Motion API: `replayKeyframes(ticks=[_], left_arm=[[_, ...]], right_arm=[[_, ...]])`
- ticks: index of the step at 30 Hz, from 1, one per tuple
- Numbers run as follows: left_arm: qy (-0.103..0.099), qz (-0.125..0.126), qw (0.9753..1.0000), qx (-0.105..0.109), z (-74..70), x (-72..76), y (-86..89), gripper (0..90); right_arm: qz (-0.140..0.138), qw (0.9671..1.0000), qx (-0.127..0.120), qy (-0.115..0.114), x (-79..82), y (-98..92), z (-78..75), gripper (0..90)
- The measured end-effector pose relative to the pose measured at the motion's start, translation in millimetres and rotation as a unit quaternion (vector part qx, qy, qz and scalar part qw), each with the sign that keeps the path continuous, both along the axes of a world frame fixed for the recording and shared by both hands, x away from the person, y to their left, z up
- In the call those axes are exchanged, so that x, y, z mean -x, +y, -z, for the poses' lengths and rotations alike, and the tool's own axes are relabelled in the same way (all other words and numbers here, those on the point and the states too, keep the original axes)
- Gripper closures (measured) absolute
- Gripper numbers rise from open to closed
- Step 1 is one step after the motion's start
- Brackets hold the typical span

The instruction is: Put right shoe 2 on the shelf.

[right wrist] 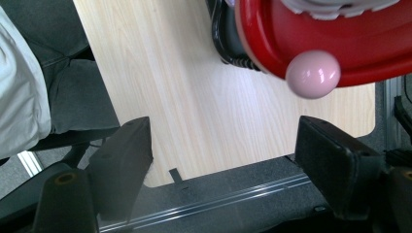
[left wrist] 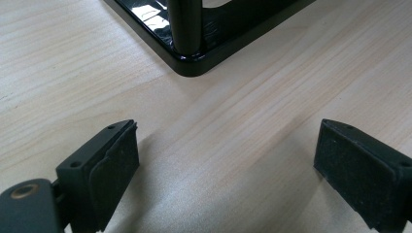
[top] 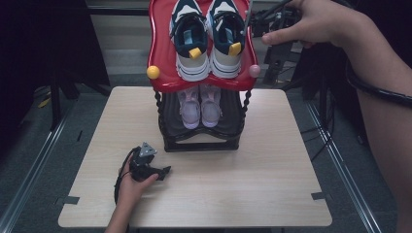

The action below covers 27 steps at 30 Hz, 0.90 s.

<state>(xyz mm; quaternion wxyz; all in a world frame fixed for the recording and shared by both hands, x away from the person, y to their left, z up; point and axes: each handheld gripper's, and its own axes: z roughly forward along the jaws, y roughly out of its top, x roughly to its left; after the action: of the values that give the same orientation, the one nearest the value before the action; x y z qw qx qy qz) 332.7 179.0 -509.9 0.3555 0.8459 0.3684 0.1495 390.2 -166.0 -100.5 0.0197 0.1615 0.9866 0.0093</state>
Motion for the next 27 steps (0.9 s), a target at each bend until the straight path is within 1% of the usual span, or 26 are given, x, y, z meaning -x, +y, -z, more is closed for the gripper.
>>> replayKeyframes(ticks=[4, 5, 6, 8, 11, 14, 15, 19, 21, 24, 27], left_arm=[[0.002, -0.003, 1.0, 0.003, 0.2, 1.0, -0.1, 8.3], [0.002, -0.003, 1.0, 0.004, 0.3, 1.1, -0.1, 8.4], [0.0, 0.0, 1.0, -0.002, -0.2, 0.8, 0.7, 8.4], [0.0, -0.001, 1.0, -0.001, -0.1, 0.9, 0.6, 8.4], [0.0, -0.001, 1.0, -0.002, -0.2, 1.0, 0.7, 8.4], [0.0, -0.001, 1.0, -0.002, -0.2, 1.0, 0.6, 8.3], [0.0, -0.001, 1.0, -0.001, -0.1, 0.9, 0.6, 8.3], [0.0, -0.001, 1.0, -0.001, -0.1, 1.1, 0.7, 8.4], [0.001, -0.005, 1.0, -0.001, -0.3, 1.8, 0.8, 8.3], [0.001, -0.003, 1.0, 0.001, 0.0, 1.6, 0.6, 8.3], [0.001, -0.003, 1.0, 0.001, -0.1, 1.6, 0.7, 8.3]], right_arm=[[0.002, 1.0, 0.009, -0.003, 4.5, -6.0, 3.1, 21.2], [0.001, 1.0, 0.006, -0.002, 5.9, -7.6, 4.0, 21.2], [0.002, 1.0, 0.004, -0.001, 6.9, -8.8, 4.7, 21.2], [0.006, 1.0, 0.004, -0.002, 9.6, -11.6, 7.1, 21.2], [0.004, 1.0, 0.002, 0.0, 12.9, -15.8, 10.4, 21.2], [0.007, 1.0, -0.005, 0.0, 16.4, -19.5, 13.9, 21.2], [0.004, 1.0, -0.002, 0.003, 17.0, -20.7, 14.4, 21.2], [0.007, 1.0, -0.007, 0.003, 20.7, -25.6, 20.9, 21.2], [0.008, 0.9999, -0.004, 0.006, 22.4, -27.6, 23.3, 21.2], [0.007, 0.9999, -0.005, 0.006, 25.2, -30.8, 28.1, 21.2], [0.006, 0.9999, -0.001, 0.01, 27.2, -34.1, 32.3, 21.3]])
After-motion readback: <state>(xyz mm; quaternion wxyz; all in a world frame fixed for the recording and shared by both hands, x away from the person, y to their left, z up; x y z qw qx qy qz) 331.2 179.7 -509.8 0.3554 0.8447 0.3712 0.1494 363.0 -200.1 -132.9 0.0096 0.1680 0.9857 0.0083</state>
